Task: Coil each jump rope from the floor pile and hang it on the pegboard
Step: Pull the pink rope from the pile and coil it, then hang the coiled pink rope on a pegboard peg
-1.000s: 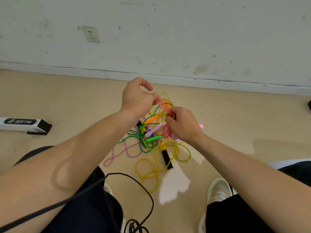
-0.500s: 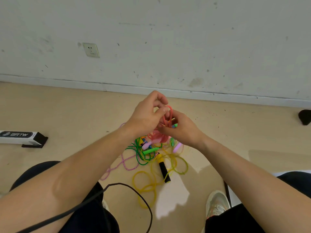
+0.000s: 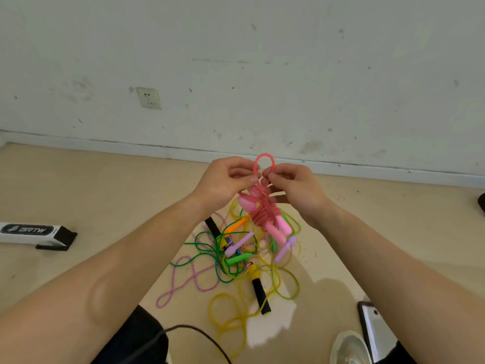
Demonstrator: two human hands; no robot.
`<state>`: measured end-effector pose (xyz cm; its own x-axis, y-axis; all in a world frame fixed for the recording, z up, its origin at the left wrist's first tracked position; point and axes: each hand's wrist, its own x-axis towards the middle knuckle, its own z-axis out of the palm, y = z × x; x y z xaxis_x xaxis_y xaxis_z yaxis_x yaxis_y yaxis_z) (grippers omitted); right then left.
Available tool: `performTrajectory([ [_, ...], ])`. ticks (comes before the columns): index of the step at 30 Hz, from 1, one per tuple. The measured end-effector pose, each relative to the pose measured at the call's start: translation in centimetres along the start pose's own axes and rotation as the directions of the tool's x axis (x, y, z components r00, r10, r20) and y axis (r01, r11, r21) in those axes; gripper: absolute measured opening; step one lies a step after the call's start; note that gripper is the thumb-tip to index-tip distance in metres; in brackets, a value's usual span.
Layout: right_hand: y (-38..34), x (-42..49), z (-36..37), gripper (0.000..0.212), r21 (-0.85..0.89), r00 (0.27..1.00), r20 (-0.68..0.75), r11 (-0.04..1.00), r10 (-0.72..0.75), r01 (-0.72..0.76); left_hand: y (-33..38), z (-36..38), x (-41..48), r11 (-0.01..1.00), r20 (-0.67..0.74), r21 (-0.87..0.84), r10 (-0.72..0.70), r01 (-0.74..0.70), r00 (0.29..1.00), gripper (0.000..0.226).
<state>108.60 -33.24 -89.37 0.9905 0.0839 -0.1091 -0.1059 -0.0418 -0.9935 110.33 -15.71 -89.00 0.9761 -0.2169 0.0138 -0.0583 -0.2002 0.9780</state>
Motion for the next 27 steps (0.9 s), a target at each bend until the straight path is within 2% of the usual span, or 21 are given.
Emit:
performTrajectory([
  [8, -0.4, 12.3, -0.9, 0.017, 0.115, 0.992, -0.102, 0.991, 0.074, -0.062, -2.3, -1.2, 12.0, 0.983, -0.077, 0.184, 0.031, -0.016, 0.997, 0.005],
  [12, -5.1, 15.8, -1.5, 0.017, 0.130, 0.987, -0.098, 0.985, 0.127, -0.114, 1.6, -2.9, 15.3, 0.973, -0.101, 0.230, -0.004, 0.027, 0.995, 0.006],
  [16, -15.5, 16.2, -2.4, 0.016, 0.096, 0.986, -0.095, 0.987, 0.140, -0.131, 11.7, -5.4, 16.8, 0.967, -0.089, 0.242, -0.057, 0.077, 0.994, 0.007],
  [22, -36.3, 14.3, -4.0, 0.013, 0.021, 0.988, -0.031, 0.988, 0.154, -0.154, 32.6, -9.1, 17.6, 0.965, -0.120, 0.229, -0.103, 0.128, 0.987, 0.010],
  [27, -50.9, 12.3, -5.4, 0.015, 0.043, 0.987, -0.013, 0.986, 0.161, -0.160, 47.4, -11.9, 18.1, 0.955, -0.053, 0.284, -0.078, 0.089, 0.996, 0.005],
])
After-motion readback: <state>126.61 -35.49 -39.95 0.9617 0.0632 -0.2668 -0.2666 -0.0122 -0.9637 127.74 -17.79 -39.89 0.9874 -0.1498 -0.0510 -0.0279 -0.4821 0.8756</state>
